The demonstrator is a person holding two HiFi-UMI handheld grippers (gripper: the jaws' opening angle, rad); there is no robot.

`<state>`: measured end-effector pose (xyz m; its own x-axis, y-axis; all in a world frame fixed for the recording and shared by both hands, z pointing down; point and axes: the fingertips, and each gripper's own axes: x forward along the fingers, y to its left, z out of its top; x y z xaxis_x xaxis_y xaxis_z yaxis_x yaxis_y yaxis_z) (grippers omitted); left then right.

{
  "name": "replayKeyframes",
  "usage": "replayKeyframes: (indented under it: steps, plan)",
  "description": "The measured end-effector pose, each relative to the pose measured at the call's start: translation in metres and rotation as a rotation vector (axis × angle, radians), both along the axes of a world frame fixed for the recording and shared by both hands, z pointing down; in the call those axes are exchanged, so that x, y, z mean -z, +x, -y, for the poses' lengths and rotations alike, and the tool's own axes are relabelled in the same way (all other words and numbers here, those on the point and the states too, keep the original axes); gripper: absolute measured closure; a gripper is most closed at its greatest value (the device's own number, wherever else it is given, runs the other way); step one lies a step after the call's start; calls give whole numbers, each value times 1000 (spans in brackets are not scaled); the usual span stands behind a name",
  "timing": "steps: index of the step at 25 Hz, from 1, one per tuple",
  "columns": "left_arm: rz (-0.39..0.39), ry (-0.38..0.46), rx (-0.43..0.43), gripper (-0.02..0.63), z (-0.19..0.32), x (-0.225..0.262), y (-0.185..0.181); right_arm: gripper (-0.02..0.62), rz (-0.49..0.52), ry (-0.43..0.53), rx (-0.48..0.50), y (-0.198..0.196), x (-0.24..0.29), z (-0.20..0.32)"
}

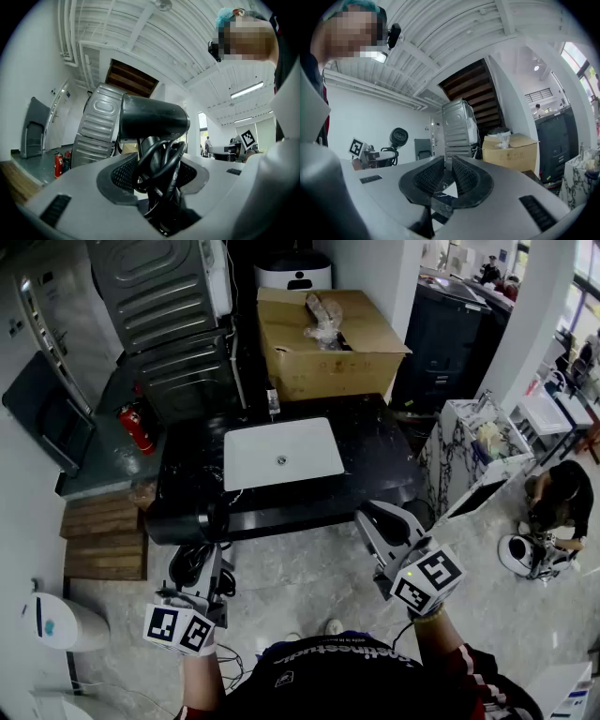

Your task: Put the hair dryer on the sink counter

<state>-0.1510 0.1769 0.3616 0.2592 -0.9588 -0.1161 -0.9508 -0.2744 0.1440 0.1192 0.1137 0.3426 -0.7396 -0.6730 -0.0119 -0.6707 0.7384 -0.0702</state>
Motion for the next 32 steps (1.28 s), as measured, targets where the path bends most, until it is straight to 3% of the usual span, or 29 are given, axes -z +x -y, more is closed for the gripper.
replayKeyframes:
  steps: [13,18,21,32]
  plan:
    - [-12,7,-4,397,-1,8,10,529,-13,7,27,-1,1,-3]
    - [-12,7,-3,397,-1,5,19,524,25,11,77,3,1,-7]
    - [-11,7,-19,397,-1,1,28,518,-24,29,96,6,-6,-9]
    - [-15,1,-33,397,27,-4,84,518,-16,-33,92,72,-34,12]
